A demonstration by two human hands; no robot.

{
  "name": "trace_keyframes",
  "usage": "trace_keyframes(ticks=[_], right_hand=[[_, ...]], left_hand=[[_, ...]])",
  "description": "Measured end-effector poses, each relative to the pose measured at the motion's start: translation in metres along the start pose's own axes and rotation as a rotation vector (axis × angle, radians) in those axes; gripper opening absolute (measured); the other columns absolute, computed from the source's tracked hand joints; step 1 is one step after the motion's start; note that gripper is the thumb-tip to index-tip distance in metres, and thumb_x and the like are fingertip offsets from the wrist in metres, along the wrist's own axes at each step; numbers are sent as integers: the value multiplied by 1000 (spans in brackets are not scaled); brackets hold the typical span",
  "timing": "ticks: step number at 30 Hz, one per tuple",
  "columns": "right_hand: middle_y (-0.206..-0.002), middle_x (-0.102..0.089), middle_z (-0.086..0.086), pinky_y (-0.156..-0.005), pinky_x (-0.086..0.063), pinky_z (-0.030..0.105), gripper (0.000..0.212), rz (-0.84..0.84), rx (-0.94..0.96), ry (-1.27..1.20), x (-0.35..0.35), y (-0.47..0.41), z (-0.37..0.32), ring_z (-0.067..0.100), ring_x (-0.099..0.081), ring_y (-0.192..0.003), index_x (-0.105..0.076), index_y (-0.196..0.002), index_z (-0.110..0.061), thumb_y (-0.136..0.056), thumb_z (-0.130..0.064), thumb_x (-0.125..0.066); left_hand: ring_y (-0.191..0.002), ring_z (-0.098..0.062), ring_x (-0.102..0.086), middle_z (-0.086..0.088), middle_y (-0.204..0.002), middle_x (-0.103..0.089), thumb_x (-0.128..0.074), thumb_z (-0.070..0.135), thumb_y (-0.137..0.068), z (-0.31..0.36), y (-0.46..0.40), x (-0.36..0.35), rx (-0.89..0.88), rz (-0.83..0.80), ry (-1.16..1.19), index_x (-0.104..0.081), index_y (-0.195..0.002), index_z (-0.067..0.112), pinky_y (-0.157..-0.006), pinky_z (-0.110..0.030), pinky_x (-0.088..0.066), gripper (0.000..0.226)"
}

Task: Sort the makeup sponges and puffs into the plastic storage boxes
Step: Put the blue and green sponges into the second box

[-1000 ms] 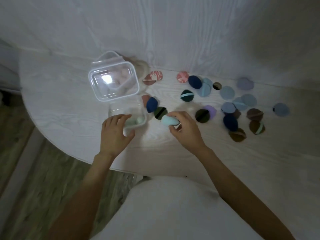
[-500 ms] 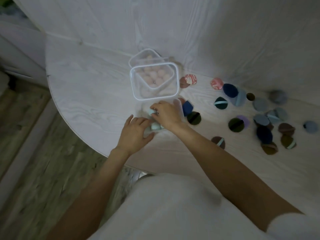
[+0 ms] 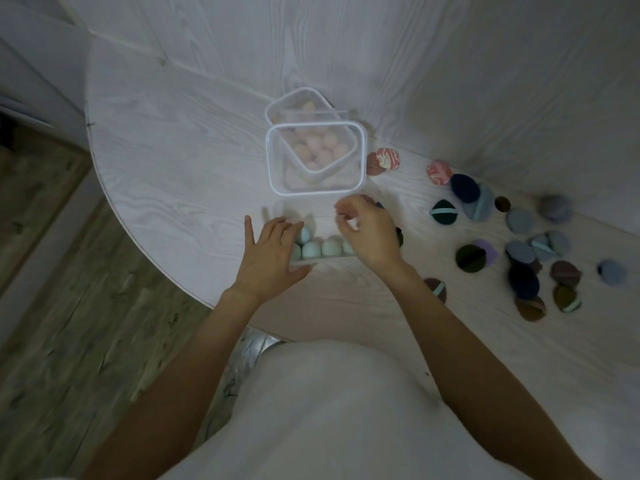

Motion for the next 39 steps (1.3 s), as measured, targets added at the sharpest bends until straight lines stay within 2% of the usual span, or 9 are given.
trace_keyframes(ticks=[3, 6, 10, 14, 19, 22, 28, 36, 39], right_hand=[[-94, -67, 5, -73, -51, 34, 18, 213, -64, 93, 40, 2, 34, 20, -60, -83, -66, -98, -11, -84, -2, -58], [-115, -61, 9, -86, -46, 36, 32, 58, -148, 337, 41, -12, 71, 27, -54, -101, -61, -112, -12, -82, -2, -59], [-125, -54, 6, -93, -40, 39, 56, -228, 51, 472, 13, -14, 79, 28, -48, -110, -51, -127, -19, -75, -12, -68], [-106, -51, 12, -81, -39, 36, 42, -118, 16, 638, 24, -11, 82, 28, -48, -96, -56, -117, -17, -78, -28, -68], [-105, -58, 7, -79, -45, 33, 37, 262, -164, 101, 68, 9, 55, 21, -52, -94, -57, -110, -12, -80, -28, -70], [-100, -61, -5, -67, -41, 19, 36, 103, -106, -48, 43, 15, 9, 11, -52, -85, -58, -109, -14, -79, -26, -72], [-107, -57, 7, -63, -42, 29, 32, -166, -65, 238, -31, -5, 1, 22, -57, -86, -54, -107, -12, -82, -25, -68], [-101, -63, 4, -75, -47, 31, 30, -289, -59, 143, -41, -6, 6, 19, -59, -89, -61, -106, -12, -81, -27, -67], [-111, -65, 5, -85, -50, 37, 32, -295, -84, 82, -26, 0, 10, 19, -60, -98, -59, -116, -14, -86, -25, -61]], left_hand=[[-117, -33, -49, -15, -117, -57, -72, 46, -72, 2, -3, 2, 5, 7, -7, -52, -125, 9, -104, -68, -9, 68], [-110, -33, -54, -14, -113, -58, -76, 43, -68, 5, -7, 3, -4, -4, -21, -55, -118, 10, -105, -66, -5, 63], [-102, -31, -61, -13, -117, -58, -78, 38, -67, 5, -10, 2, -32, -13, -15, -56, -114, 5, -108, -62, -9, 62], [-102, -28, -63, -12, -119, -59, -77, 37, -69, 5, -11, -1, -70, -21, -15, -55, -117, 3, -111, -53, -16, 63], [-107, -29, -60, -14, -126, -55, -75, 37, -72, 3, -10, -4, -51, -37, -18, -52, -126, 9, -112, -51, -15, 65], [-114, -28, -56, -13, -131, -52, -72, 38, -75, 3, -8, -6, -36, -45, -30, -49, -130, 12, -112, -52, -10, 65], [-123, -30, -47, -13, -136, -48, -71, 39, -76, 2, -8, -6, -4, -73, -36, -44, -135, 12, -110, -59, -8, 71], [-103, -31, -60, -12, -126, -57, -79, 44, -63, 8, -13, -11, -18, -20, -42, -50, -130, 15, -100, -57, -30, 78], [-95, -34, -62, -12, -119, -60, -78, 49, -62, 13, -18, -9, -26, 12, -78, -54, -128, 18, -96, -60, -32, 76]])
Point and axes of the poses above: each hand's wrist, its own y-axis away from the middle knuckle, its own x-axis out of the back of the hand, z = x × y, the point moved 6 cm from there along -y, towards the middle knuckle
